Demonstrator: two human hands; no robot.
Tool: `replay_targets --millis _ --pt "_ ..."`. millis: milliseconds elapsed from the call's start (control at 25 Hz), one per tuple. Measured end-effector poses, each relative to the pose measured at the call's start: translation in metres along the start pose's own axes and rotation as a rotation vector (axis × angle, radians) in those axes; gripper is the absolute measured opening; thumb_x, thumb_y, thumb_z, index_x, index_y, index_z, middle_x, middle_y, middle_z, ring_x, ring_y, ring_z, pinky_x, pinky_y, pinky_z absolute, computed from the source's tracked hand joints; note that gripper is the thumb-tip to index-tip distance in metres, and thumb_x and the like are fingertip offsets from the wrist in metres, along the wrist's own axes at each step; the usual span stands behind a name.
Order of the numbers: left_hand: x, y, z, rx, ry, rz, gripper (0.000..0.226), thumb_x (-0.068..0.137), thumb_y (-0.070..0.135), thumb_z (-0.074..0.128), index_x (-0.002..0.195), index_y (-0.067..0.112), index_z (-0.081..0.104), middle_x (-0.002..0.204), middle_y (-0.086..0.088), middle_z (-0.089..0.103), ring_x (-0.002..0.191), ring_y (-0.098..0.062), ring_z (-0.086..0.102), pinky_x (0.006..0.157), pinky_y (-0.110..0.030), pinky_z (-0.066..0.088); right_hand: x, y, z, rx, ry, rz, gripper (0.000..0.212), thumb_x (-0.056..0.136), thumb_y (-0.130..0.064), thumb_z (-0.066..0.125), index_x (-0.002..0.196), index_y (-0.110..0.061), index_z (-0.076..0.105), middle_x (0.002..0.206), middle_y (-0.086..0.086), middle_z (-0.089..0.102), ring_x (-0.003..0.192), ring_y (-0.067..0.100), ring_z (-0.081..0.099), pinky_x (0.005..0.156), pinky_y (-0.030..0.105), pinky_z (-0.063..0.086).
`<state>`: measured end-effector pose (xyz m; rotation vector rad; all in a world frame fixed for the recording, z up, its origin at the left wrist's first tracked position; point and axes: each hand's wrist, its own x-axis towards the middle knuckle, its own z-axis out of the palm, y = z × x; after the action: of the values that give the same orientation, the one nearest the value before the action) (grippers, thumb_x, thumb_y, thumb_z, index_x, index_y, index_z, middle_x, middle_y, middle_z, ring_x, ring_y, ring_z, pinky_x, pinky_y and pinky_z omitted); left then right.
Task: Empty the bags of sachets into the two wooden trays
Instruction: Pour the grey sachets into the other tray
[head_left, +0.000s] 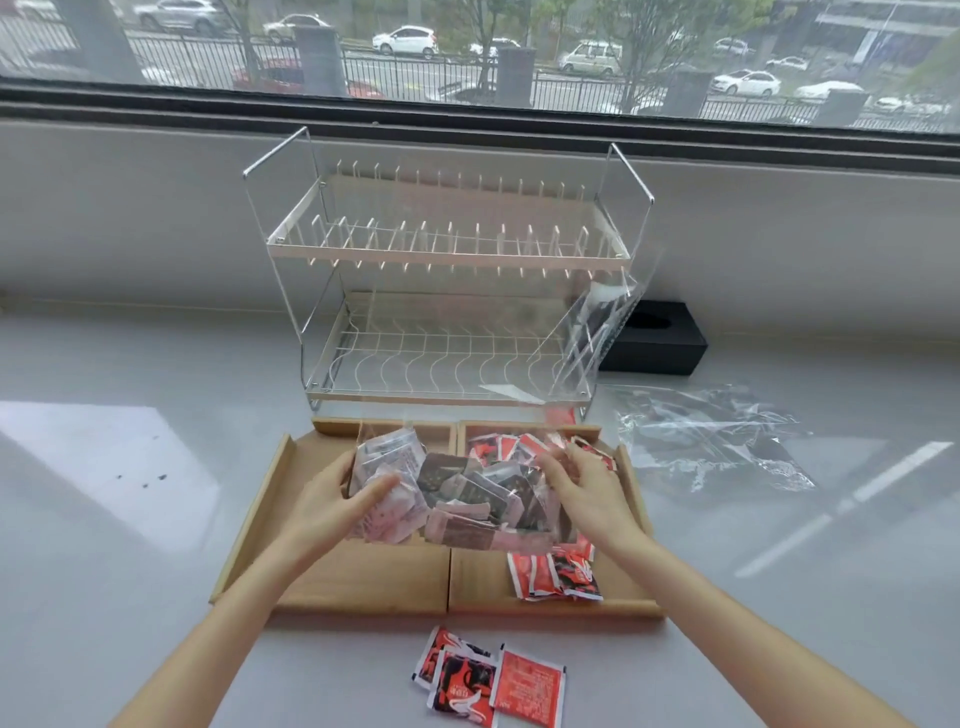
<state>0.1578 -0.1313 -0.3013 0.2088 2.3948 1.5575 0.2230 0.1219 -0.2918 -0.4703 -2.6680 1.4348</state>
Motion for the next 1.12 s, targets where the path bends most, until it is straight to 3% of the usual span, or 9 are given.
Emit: replay_targets --millis 120,200,280,360,520,640,720,920,1120 --pt "-0.016 -0.01 -0.026 0.073 0.03 -0.046 0.057 0.056 0.062 0.054 0.102 0.029 0.058 0.099 0.004 0.068 0.094 -0.017 0.063 0.083 -0.032 0.048 -0.008 -0.016 0.026 -0.027 -0.049 0.031 0.025 0.093 -0.032 0.046 0.086 -0.01 0.056 0.077 0.0 0.058 0.073 0.016 0.05 0.062 0.026 0.036" --pt "-0.023 -0.016 -0.043 0.095 0.029 -0.09 0.065 0.055 0.064 0.053 0.105 0.022 0.057 0.101 0.0 0.067 0.095 -0.019 0.062 0.085 -0.035 0.048 -0.013 -0.023 0.041 -0.012 -0.1 0.059 0.027 0.093 -0.032 0.046 0.072 -0.016 0.051 0.069 -0.004 0.053 0.07 0.016 0.048 0.059 0.026 0.035" --pt "-0.03 -0.023 -0.058 0.125 0.013 -0.149 0.05 0.072 0.054 0.057 0.106 0.019 0.054 0.103 -0.001 0.064 0.097 -0.021 0.06 0.084 -0.034 0.045 -0.019 -0.029 0.055 -0.018 -0.155 0.082 0.026 0.093 -0.031 0.046 0.068 -0.023 0.047 0.066 -0.01 0.049 0.071 0.014 0.048 0.057 0.019 0.034" --pt "-0.037 -0.031 -0.07 0.172 0.0 -0.227 0.027 0.086 0.039 0.055 0.102 0.019 0.05 0.1 -0.002 0.059 0.094 -0.021 0.056 0.076 -0.032 0.041 -0.024 -0.033 0.068 -0.058 -0.218 0.101 0.023 0.093 -0.029 0.046 0.076 -0.017 0.055 0.067 -0.008 0.05 0.071 0.015 0.048 0.057 0.021 0.033" --pt "-0.051 -0.045 -0.091 0.178 -0.069 -0.391 0.029 0.086 0.042 0.052 0.096 0.015 0.049 0.086 -0.006 0.059 0.067 -0.019 0.056 0.053 -0.03 0.047 -0.032 -0.043 0.089 -0.043 -0.38 0.206 0.022 0.093 -0.031 0.042 0.075 -0.023 0.05 0.063 -0.008 0.045 0.054 0.006 0.04 0.051 0.02 0.032" --pt "-0.056 -0.046 -0.098 0.177 -0.091 -0.475 0.036 0.088 0.039 0.05 0.113 0.014 0.046 0.087 -0.008 0.061 0.049 -0.015 0.054 0.038 -0.024 0.043 -0.033 -0.049 0.098 -0.062 -0.454 0.293 0.023 0.092 -0.033 0.042 0.083 -0.014 0.05 0.066 -0.004 0.043 0.058 0.009 0.042 0.056 0.024 0.037" --pt "-0.056 -0.044 -0.099 0.166 -0.089 -0.519 0.041 0.09 0.038 0.047 0.126 0.021 0.037 0.096 -0.006 0.058 0.043 -0.014 0.048 0.039 -0.021 0.042 -0.032 -0.051 0.102 -0.038 -0.494 0.368 0.023 0.092 -0.034 0.043 0.089 -0.012 0.049 0.069 -0.002 0.041 0.062 0.011 0.042 0.06 0.026 0.039" --pt "-0.052 -0.035 -0.11 0.079 -0.159 -0.502 0.046 0.088 0.044 0.047 0.129 0.026 0.04 0.104 -0.004 0.056 0.058 -0.019 0.049 0.044 -0.02 0.044 -0.027 -0.061 0.093 0.08 -0.594 0.523 0.029 0.094 -0.029 0.043 0.107 -0.003 0.048 0.072 0.002 0.045 0.046 0.008 0.053 0.044 0.021 0.047" --pt "-0.046 -0.023 -0.112 0.036 -0.168 -0.458 0.032 0.091 0.019 0.046 0.123 0.02 0.049 0.1 -0.005 0.062 0.071 -0.017 0.06 0.041 -0.014 0.044 -0.023 -0.074 0.082 0.156 -0.632 0.528 0.037 0.096 -0.022 0.04 0.129 -0.004 0.04 0.07 0.0 0.052 0.034 0.0 0.054 0.04 0.019 0.05"
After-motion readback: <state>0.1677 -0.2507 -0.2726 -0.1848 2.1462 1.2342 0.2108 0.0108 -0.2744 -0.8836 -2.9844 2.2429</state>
